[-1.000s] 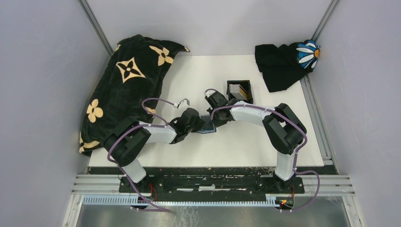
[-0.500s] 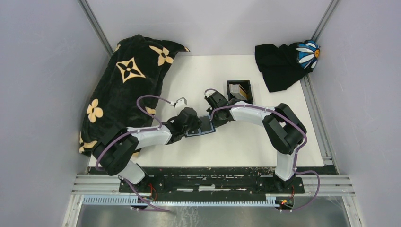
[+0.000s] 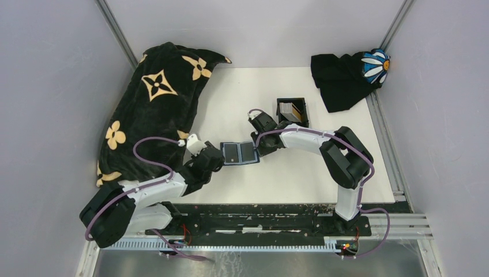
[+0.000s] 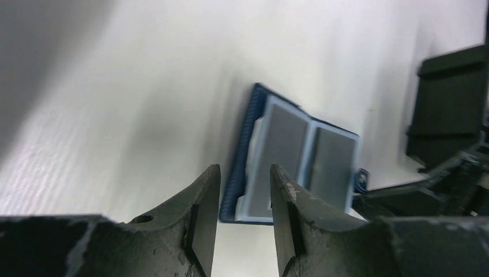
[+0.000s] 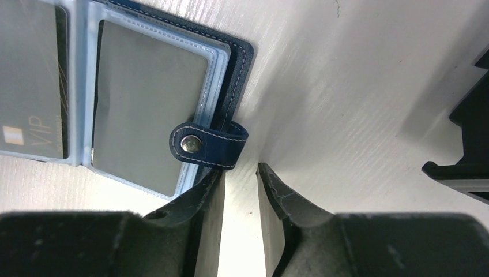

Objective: Put the credit cards into the card holder
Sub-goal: Insert the credit card into the card holder, then close the card holder at the center of the board.

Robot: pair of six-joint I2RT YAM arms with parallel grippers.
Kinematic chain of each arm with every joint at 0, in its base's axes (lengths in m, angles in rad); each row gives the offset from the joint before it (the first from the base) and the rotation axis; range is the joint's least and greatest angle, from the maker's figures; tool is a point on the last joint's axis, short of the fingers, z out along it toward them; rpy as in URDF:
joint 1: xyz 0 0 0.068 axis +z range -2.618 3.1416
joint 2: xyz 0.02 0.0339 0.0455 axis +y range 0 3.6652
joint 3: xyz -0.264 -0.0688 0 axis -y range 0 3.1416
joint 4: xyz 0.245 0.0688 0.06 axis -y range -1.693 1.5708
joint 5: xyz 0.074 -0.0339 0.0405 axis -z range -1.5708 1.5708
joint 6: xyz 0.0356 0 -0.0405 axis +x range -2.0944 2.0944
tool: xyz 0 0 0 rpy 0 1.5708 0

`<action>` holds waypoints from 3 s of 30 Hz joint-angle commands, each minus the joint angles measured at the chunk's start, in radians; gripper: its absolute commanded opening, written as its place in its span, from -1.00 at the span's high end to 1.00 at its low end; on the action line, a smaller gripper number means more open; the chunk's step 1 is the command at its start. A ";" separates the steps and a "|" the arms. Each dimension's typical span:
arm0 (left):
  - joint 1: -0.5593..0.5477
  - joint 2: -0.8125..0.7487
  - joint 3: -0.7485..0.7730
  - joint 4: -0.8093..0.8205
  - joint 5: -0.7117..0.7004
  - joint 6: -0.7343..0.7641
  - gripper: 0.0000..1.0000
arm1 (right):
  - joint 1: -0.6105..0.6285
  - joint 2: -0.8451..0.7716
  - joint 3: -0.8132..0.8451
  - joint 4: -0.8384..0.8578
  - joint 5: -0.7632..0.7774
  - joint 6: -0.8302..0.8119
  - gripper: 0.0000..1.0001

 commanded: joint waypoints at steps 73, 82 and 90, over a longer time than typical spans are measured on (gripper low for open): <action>0.036 0.296 -0.093 0.740 0.171 -0.086 0.57 | 0.006 0.003 0.033 -0.034 0.096 -0.029 0.18; 0.029 0.364 -0.082 0.787 0.192 -0.096 0.57 | 0.010 -0.042 0.058 -0.073 0.171 -0.057 0.08; 0.028 0.383 -0.078 0.800 0.196 -0.096 0.58 | 0.032 -0.069 0.082 -0.092 0.195 -0.063 -0.03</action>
